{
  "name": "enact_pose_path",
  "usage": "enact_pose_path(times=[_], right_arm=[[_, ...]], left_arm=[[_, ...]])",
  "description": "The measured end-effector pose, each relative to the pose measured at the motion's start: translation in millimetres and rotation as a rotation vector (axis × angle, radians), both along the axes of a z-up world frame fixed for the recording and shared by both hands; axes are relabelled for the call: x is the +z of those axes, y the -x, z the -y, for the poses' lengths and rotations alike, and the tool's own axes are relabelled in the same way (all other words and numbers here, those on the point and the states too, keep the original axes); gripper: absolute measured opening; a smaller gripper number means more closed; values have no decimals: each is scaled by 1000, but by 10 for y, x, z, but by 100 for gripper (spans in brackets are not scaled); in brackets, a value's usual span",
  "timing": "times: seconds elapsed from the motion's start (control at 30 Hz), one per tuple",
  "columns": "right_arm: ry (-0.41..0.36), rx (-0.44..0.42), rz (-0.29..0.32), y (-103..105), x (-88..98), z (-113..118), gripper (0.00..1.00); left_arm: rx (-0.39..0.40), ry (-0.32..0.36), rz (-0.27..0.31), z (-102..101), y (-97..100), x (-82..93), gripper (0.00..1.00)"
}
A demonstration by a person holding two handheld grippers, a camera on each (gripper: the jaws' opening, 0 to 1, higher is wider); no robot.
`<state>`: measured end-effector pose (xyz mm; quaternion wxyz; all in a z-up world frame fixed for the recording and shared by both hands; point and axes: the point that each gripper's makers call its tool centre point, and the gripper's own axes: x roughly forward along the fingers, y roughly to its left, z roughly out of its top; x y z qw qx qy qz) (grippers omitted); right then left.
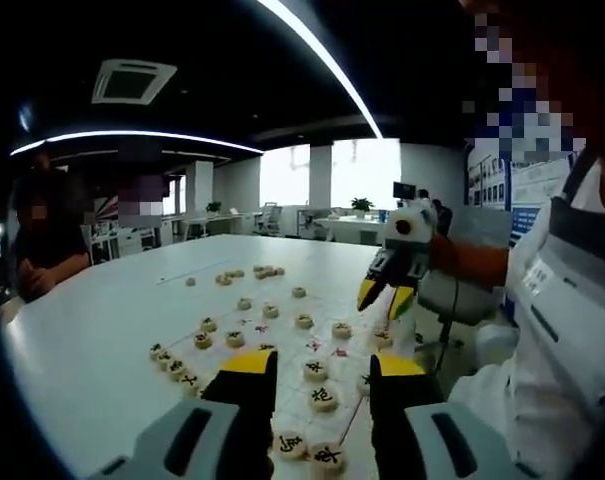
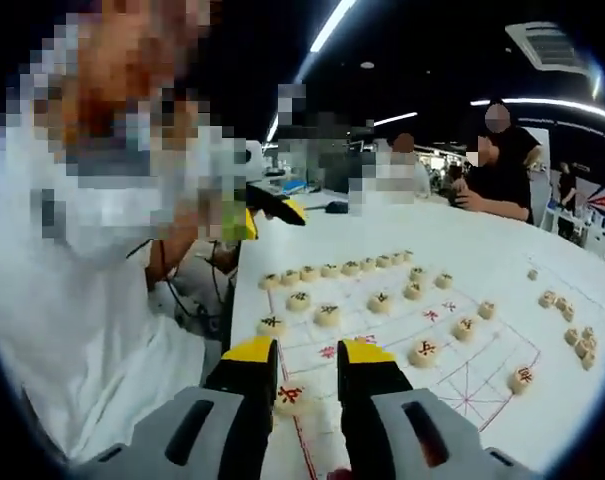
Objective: Pick up the chess pieces one by one and place each piece onto its starting position on the chessboard, setting the pieces on their correct points until all the chess pieces are arranged in the starting layout
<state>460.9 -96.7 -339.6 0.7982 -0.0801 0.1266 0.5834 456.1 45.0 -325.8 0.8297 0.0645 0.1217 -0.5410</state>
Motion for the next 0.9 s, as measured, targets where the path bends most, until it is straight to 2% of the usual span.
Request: enact_pose_path(times=[0.13, 0.27, 0.4, 0.5, 0.53, 0.6, 0.7, 0.77, 0.9], right_arm=[[-62, -150, 2, -392, 211, 153, 25], [-94, -311, -12, -775, 289, 303, 25], [-91, -475, -23, -1158, 272, 566, 25], [-88, -489, -23, -1191, 266, 594, 25], [-84, -591, -38, -1408, 221, 793, 25], [-85, -699, -48, -1684, 158, 1051, 25], [-51, -782, -33, -1915, 69, 1279, 25], [-31, -838, -45, -2072, -21, 1464, 25], [26, -897, -58, -2213, -209, 1700, 25]], left_arm=[[8, 2, -2, -10, -13, 2, 39], [15, 5, -2, -20, -30, 9, 39], [22, 7, -3, -39, -44, 14, 39], [24, 8, -3, -44, -47, 14, 39], [27, 9, -4, -52, -52, 12, 39], [30, 9, -5, -54, -55, 8, 39], [30, 9, -5, -50, -55, 9, 39], [30, 7, -3, -50, -51, 11, 39], [33, 7, -1, -59, -50, 19, 39]])
